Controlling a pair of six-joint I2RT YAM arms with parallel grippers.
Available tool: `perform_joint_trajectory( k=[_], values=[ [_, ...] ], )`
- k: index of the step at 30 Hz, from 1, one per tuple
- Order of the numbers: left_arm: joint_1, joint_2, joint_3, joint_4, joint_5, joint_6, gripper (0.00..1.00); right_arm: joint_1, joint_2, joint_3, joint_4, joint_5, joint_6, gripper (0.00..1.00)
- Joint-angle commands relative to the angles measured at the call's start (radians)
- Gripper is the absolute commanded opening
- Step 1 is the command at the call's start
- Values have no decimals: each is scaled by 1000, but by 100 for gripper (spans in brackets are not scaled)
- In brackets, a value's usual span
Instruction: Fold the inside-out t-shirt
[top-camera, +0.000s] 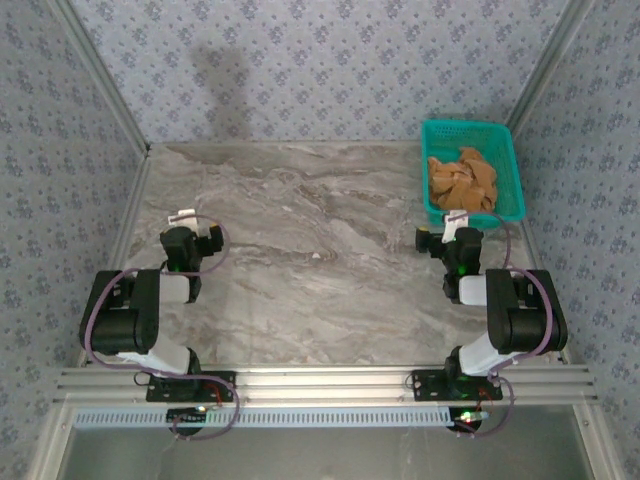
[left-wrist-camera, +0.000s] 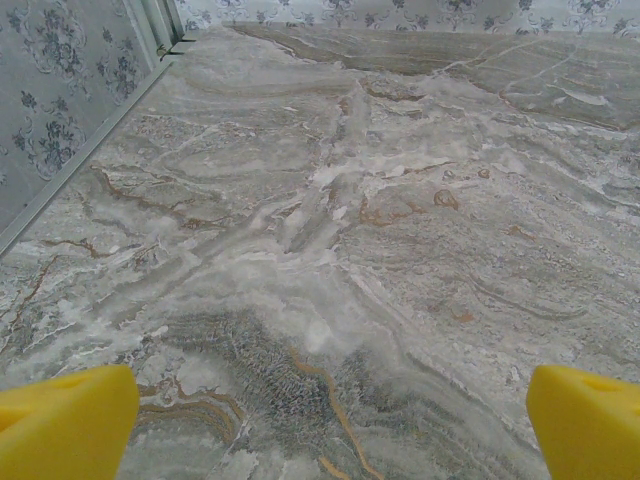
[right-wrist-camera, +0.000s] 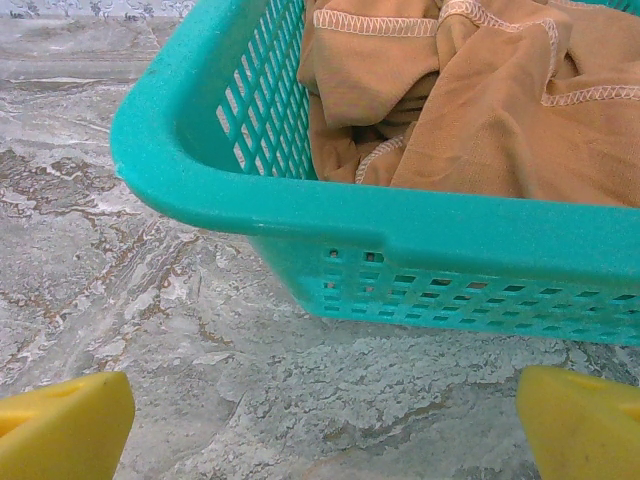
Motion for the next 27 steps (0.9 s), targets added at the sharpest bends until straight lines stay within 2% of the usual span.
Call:
perform_joint_trajectory(
  k=[1,27],
  values=[
    [2,5,10,8,1,8,100,5,2,19,-9,19,3,100],
    [2,4,9,8,1,7,100,-8,2,22,-14,-6,13,100]
  ],
)
